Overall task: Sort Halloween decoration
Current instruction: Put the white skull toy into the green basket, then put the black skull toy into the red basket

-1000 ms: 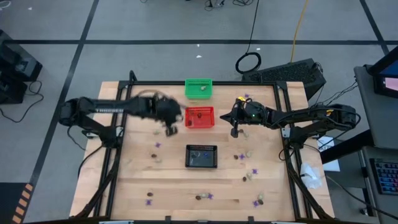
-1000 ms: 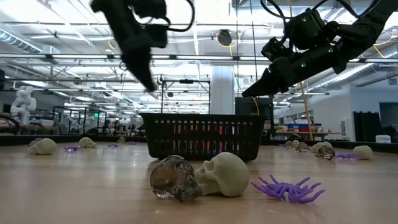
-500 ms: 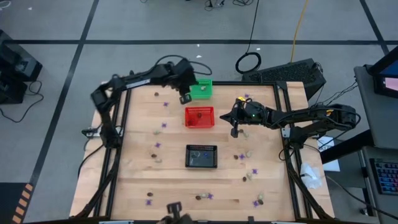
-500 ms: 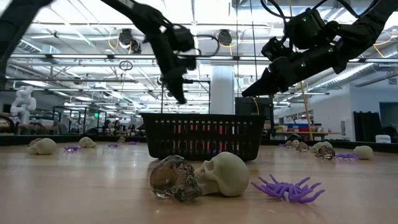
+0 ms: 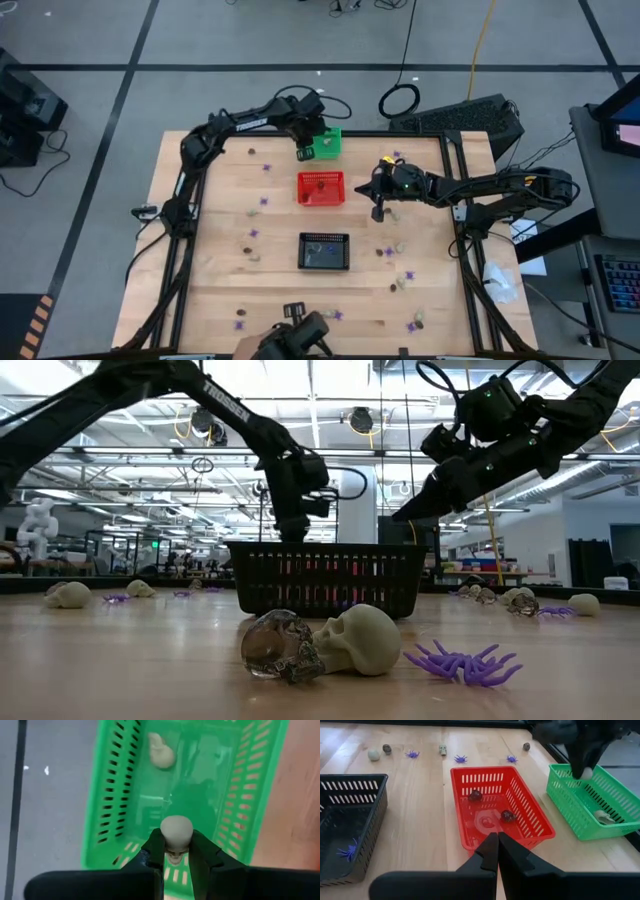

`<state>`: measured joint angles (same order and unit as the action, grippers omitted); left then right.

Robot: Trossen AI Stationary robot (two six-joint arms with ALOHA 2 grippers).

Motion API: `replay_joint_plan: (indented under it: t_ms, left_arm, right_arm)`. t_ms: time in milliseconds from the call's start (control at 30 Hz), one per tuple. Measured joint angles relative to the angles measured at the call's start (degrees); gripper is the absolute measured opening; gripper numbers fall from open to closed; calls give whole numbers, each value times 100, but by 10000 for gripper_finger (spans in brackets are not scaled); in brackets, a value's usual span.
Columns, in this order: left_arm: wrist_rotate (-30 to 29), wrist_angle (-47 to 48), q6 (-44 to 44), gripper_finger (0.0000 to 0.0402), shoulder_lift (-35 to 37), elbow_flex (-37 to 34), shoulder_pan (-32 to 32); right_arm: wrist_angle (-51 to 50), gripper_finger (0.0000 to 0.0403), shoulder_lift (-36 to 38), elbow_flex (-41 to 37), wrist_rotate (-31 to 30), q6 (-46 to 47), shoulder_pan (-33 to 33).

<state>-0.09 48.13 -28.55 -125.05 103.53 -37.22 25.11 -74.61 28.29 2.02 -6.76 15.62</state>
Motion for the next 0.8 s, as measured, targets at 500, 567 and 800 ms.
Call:
replay_joint_plan:
  t_ms: [500, 567, 800]
  left_arm:
    - [32, -294, -33, 122, -193, 7, -29]
    - [4, -279, -29, 146, -193, 7, -25]
    - [-592, -264, -82, 127, -55, 7, -4]
  right_arm:
    - [-56, 0, 0, 0, -92, 8, 2]
    - [-56, 0, 0, 0, -92, 9, 2]
    - [-54, 0, 0, 0, -92, 11, 2]
